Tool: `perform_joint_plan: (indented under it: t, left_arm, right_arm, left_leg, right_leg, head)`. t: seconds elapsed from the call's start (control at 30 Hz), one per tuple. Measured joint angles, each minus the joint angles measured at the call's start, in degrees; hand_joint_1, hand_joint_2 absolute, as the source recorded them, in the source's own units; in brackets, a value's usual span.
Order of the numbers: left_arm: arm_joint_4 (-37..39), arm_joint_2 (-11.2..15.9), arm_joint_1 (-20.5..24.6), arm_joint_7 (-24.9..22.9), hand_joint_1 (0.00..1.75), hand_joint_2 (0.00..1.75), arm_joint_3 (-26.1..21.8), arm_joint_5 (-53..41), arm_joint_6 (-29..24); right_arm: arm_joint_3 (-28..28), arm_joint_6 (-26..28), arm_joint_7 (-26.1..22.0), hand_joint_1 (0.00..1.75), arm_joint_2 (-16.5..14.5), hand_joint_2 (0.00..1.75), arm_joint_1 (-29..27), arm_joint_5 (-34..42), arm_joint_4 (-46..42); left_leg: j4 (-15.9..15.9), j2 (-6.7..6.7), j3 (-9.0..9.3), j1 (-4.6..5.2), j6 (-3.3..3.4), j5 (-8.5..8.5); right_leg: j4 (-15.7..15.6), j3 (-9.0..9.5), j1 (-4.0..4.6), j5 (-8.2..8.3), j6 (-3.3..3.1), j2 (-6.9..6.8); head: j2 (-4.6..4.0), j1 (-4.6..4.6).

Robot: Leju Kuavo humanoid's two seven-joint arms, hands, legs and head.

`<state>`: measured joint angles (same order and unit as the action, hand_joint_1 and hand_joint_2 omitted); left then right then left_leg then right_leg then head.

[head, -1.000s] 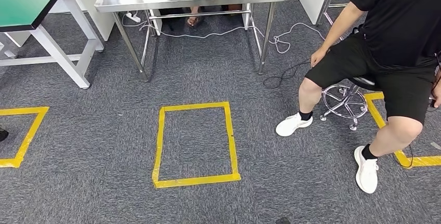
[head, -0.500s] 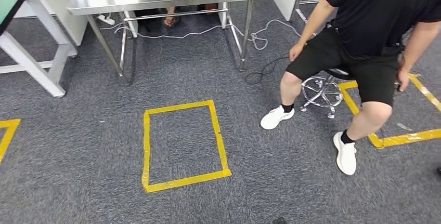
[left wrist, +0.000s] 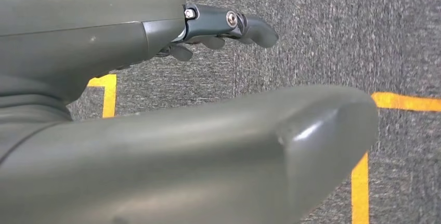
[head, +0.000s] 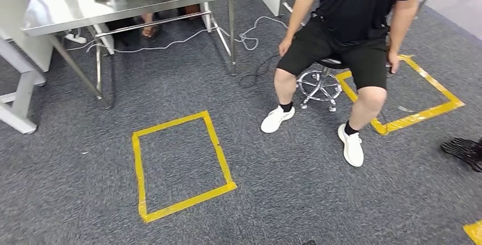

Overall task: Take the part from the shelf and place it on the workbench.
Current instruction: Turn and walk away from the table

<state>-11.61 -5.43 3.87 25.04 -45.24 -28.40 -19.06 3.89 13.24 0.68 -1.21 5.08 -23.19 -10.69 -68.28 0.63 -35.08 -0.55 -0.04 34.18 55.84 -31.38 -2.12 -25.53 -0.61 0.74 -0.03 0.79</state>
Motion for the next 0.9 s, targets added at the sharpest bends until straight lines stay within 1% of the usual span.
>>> perform_joint_plan:
  t: [0.03, 0.07, 0.1, 0.13, 0.17, 0.2, 0.23, 0.27, 0.3, 0.33, 0.37, 0.4, 0.43, 0.47, 0.5, 0.53, 0.57, 0.6, 0.63, 0.67, 0.7, 0.73, 0.77, 0.8, 0.83, 0.87, 0.9]
  left_arm:
    - [0.01, 0.01, -0.07, -0.01, 0.0, 0.0, 0.0, -0.05, 0.02]
    - [0.01, 0.01, -0.1, -0.01, 0.0, 0.0, 0.0, -0.09, 0.03]
    - [0.01, 0.01, -0.11, -0.02, 0.0, 0.0, 0.0, -0.12, 0.04]
    - [0.01, 0.01, -0.12, -0.02, 0.0, 0.0, 0.0, -0.15, 0.05]
    - [0.01, 0.02, -0.12, -0.01, 0.0, 0.0, 0.0, -0.16, 0.08]
    - [0.01, 0.04, -0.14, -0.01, 0.0, 0.0, 0.0, -0.17, 0.13]
    - [0.02, 0.05, -0.18, -0.01, 0.0, 0.0, 0.01, -0.2, 0.17]
    - [0.02, 0.07, -0.25, -0.04, 0.0, 0.0, 0.01, -0.22, 0.21]
    - [0.02, 0.07, -0.3, -0.08, 0.0, 0.0, 0.02, -0.24, 0.22]
    - [0.02, 0.07, -0.32, -0.12, 0.0, 0.0, 0.02, -0.26, 0.22]
    - [0.02, 0.06, -0.3, -0.15, 0.0, 0.0, 0.02, -0.25, 0.21]
    - [0.02, 0.03, -0.25, -0.15, 0.0, 0.0, 0.01, -0.25, 0.21]
    - [0.02, 0.02, -0.22, -0.16, 0.0, 0.0, 0.01, -0.25, 0.21]
    - [0.02, -0.01, -0.26, -0.16, 0.0, 0.0, 0.0, -0.25, 0.2]
    - [0.02, -0.02, -0.36, -0.17, 0.0, 0.0, -0.01, -0.26, 0.2]
    - [0.02, -0.02, -0.45, -0.18, 0.0, 0.0, -0.01, -0.26, 0.2]
    - [0.02, -0.02, -0.52, -0.19, 0.0, 0.0, -0.01, -0.26, 0.2]
    - [0.02, -0.02, -0.53, -0.2, 0.0, 0.0, -0.01, -0.27, 0.2]
    - [0.02, -0.05, -0.51, -0.2, 0.0, 0.0, -0.01, -0.3, 0.2]
    - [0.02, -0.09, -0.48, -0.21, 0.0, 0.0, 0.0, -0.32, 0.2]
    - [0.02, -0.14, -0.42, -0.21, 0.0, 0.0, 0.0, -0.33, 0.2]
    - [0.02, -0.18, -0.38, -0.22, 0.0, 0.0, 0.0, -0.34, 0.2]
    - [0.02, -0.18, -0.34, -0.23, 0.0, 0.0, 0.0, -0.36, 0.2]
    - [0.02, -0.17, -0.26, -0.25, 0.0, 0.0, 0.0, -0.38, 0.2]
    - [0.02, -0.16, -0.17, -0.28, 0.0, 0.0, 0.0, -0.41, 0.2]
    - [0.02, -0.15, -0.07, -0.3, 0.0, 0.0, 0.0, -0.45, 0.2]
    - [0.02, -0.14, 0.03, -0.32, 0.0, 0.0, 0.0, -0.51, 0.2]
  right_arm:
    - [0.0, 0.01, -0.01, 0.0, -0.08, 0.0, -0.07, 0.06, 0.0]
    - [0.0, 0.02, -0.01, 0.0, -0.12, 0.0, -0.22, 0.1, 0.01]
    - [0.0, 0.03, -0.01, 0.0, -0.14, 0.0, -0.39, 0.12, 0.01]
    - [0.0, 0.03, -0.01, 0.0, -0.15, 0.0, -0.5, 0.13, 0.02]
    - [0.0, 0.04, -0.04, 0.0, -0.18, 0.0, -0.56, 0.11, 0.02]
    - [0.0, 0.07, -0.09, 0.0, -0.22, 0.0, -0.51, 0.09, 0.02]
    - [0.0, 0.09, -0.15, 0.0, -0.26, 0.0, -0.4, 0.07, 0.02]
    - [0.0, 0.1, -0.22, 0.0, -0.33, 0.0, -0.31, 0.04, 0.02]
    - [0.0, 0.12, -0.27, 0.0, -0.38, 0.0, -0.26, 0.02, 0.02]
    - [0.0, 0.13, -0.31, 0.0, -0.41, 0.0, -0.34, -0.02, 0.03]
    - [0.0, 0.13, -0.33, 0.0, -0.42, 0.0, -0.47, -0.07, 0.04]
    - [0.0, 0.14, -0.33, 0.0, -0.38, 0.0, -0.57, -0.11, 0.06]
    - [0.0, 0.14, -0.33, 0.0, -0.34, 0.0, -0.6, -0.14, 0.07]
    - [0.0, 0.14, -0.33, 0.0, -0.32, 0.0, -0.51, -0.15, 0.08]
    - [0.0, 0.14, -0.33, 0.0, -0.3, 0.0, -0.4, -0.15, 0.07]
    - [0.0, 0.14, -0.33, 0.0, -0.3, 0.0, -0.33, -0.15, 0.07]
    - [0.0, 0.14, -0.33, 0.0, -0.27, 0.0, -0.34, -0.15, 0.08]
    - [0.01, 0.14, -0.33, 0.0, -0.22, 0.0, -0.43, -0.14, 0.08]
    - [0.01, 0.14, -0.33, 0.0, -0.17, 0.0, -0.55, -0.14, 0.09]
    - [0.02, 0.14, -0.33, 0.0, -0.12, 0.0, -0.65, -0.13, 0.09]
    - [0.02, 0.15, -0.34, 0.0, -0.09, 0.0, -0.67, -0.13, 0.08]
    - [0.02, 0.17, -0.34, 0.0, -0.07, 0.0, -0.61, -0.13, 0.07]
    - [0.02, 0.21, -0.36, 0.0, -0.08, 0.0, -0.53, -0.13, 0.06]
    - [0.02, 0.25, -0.38, 0.0, -0.1, 0.0, -0.48, -0.13, 0.05]
    - [0.02, 0.29, -0.38, 0.0, -0.12, 0.0, -0.5, -0.13, 0.05]
    - [0.02, 0.32, -0.38, 0.0, -0.14, 0.0, -0.59, -0.12, 0.05]
    - [0.02, 0.33, -0.38, 0.0, -0.16, 0.0, -0.7, -0.09, 0.06]
  left_leg:
    - [-3.35, -0.34, -1.34, -0.11, -0.1, 1.5]
    - [-5.08, -0.46, -1.99, -0.22, -0.14, 1.83]
    - [-4.67, -0.56, -1.66, -0.36, -0.1, 0.97]
    - [-2.48, -0.77, -0.52, -0.5, -0.02, -0.67]
    - [1.46, -1.85, 1.42, -0.7, 0.13, -2.92]
    - [5.32, -3.54, 3.25, -0.86, 0.33, -4.63]
    - [8.26, -4.96, 4.55, -0.95, 0.52, -5.71]
    - [10.22, -6.13, 5.36, -0.95, 0.71, -6.29]
    - [10.6, -6.28, 5.43, -0.8, 0.89, -6.18]
    - [10.76, -5.58, 5.41, -0.58, 1.17, -6.31]
    - [11.15, -4.79, 5.47, -0.53, 1.6, -6.69]
    - [11.71, -3.97, 5.53, -0.45, 2.11, -7.15]
    - [12.26, -3.06, 5.54, -0.4, 2.68, -7.66]
    - [12.65, -2.11, 5.44, -0.34, 3.08, -8.04]
    - [12.75, -1.19, 5.24, -0.1, 3.34, -8.21]
    - [12.73, -0.15, 4.99, 0.09, 3.51, -8.34]
    - [12.72, 0.85, 4.75, 0.28, 3.57, -8.44]
    - [12.7, 1.79, 4.55, 0.41, 3.57, -8.54]
    - [12.68, 2.64, 4.41, 0.51, 3.53, -8.64]
    - [12.65, 3.39, 4.34, 0.57, 3.44, -8.7]
    - [12.53, 4.13, 4.35, 0.69, 3.3, -8.73]
    - [12.36, 4.79, 4.34, 0.92, 3.07, -8.65]
    - [12.19, 5.4, 4.37, 1.13, 2.83, -8.55]
    - [12.04, 5.98, 4.46, 1.32, 2.59, -8.45]
    - [11.99, 6.54, 4.55, 1.39, 2.34, -8.37]
    - [11.95, 7.07, 4.68, 1.27, 2.13, -8.36]
    - [11.63, 6.82, 4.64, 1.05, 1.78, -8.06]
  right_leg:
    - [0.03, -0.18, 0.05, 0.13, 0.01, 0.69]
    - [0.07, -0.3, 0.07, 0.24, 0.08, 1.44]
    - [0.09, -0.34, 0.06, 0.32, 0.22, 2.22]
    - [0.1, -0.35, 0.03, 0.4, 0.34, 2.95]
    - [0.1, -0.36, -0.03, 0.51, 0.51, 3.76]
    - [0.17, -0.47, 0.08, 0.64, 0.76, 4.51]
    - [0.23, -0.72, 0.15, 0.82, 1.06, 5.24]
    - [0.27, -1.08, 0.17, 1.06, 1.46, 5.96]
    - [0.25, -1.43, 0.19, 1.32, 1.88, 6.61]
    - [0.0, -1.87, 0.08, 1.64, 2.36, 7.32]
    - [0.08, -2.24, 0.07, 1.8, 2.69, 7.03]
    - [0.81, -2.9, 0.23, 1.43, 2.75, 5.69]
    - [2.58, -4.03, 0.37, 0.45, 2.58, 3.91]
    - [5.67, -5.54, 0.48, -1.18, 2.13, 1.82]
    - [9.45, -7.4, 0.53, -3.11, 1.73, 0.48]
    - [13.34, -9.09, 0.48, -4.79, 1.58, 0.03]
    - [16.15, -10.1, 0.45, -5.87, 1.66, -0.18]
    - [16.92, -9.94, 0.44, -6.14, 1.98, -0.33]
    - [15.43, -8.57, 0.46, -5.67, 2.44, -0.55]
    - [11.78, -6.02, 0.5, -4.63, 2.84, -1.02]
    - [7.0, -2.86, 0.59, -3.58, 3.01, -2.4]
    - [3.05, -0.28, 0.8, -2.66, 3.02, -3.83]
    - [0.35, 1.37, 0.94, -2.04, 2.8, -4.85]
    - [-0.91, 2.01, 1.06, -1.74, 2.48, -5.48]
    - [-0.94, 1.83, 1.18, -1.51, 2.24, -4.99]
    - [-0.97, 1.62, 1.01, -1.34, 1.88, -4.23]
    - [-1.01, 1.64, 0.79, -1.14, 1.56, -3.61]
  head:
    - [-0.01, -0.01]
    - [-0.01, 0.01]
    - [0.0, 0.01]
    - [0.0, 0.0]
    - [0.0, 0.01]
    - [0.01, 0.0]
    - [0.0, -0.04]
    - [0.0, -0.04]
    - [0.01, -0.05]
    - [0.0, -0.04]
    - [0.0, -0.07]
    - [-0.01, -0.22]
    - [-0.01, -0.42]
    - [0.0, -0.64]
    - [0.0, -0.78]
    - [0.0, -0.84]
    - [0.0, -0.86]
    - [0.01, -0.87]
    - [0.0, -0.92]
    - [0.01, -0.96]
    - [0.0, -0.99]
    - [0.0, -1.03]
    - [0.0, -0.98]
    - [-0.01, -0.93]
    - [-0.01, -0.87]
    - [-0.01, -0.8]
    - [-0.01, -0.82]
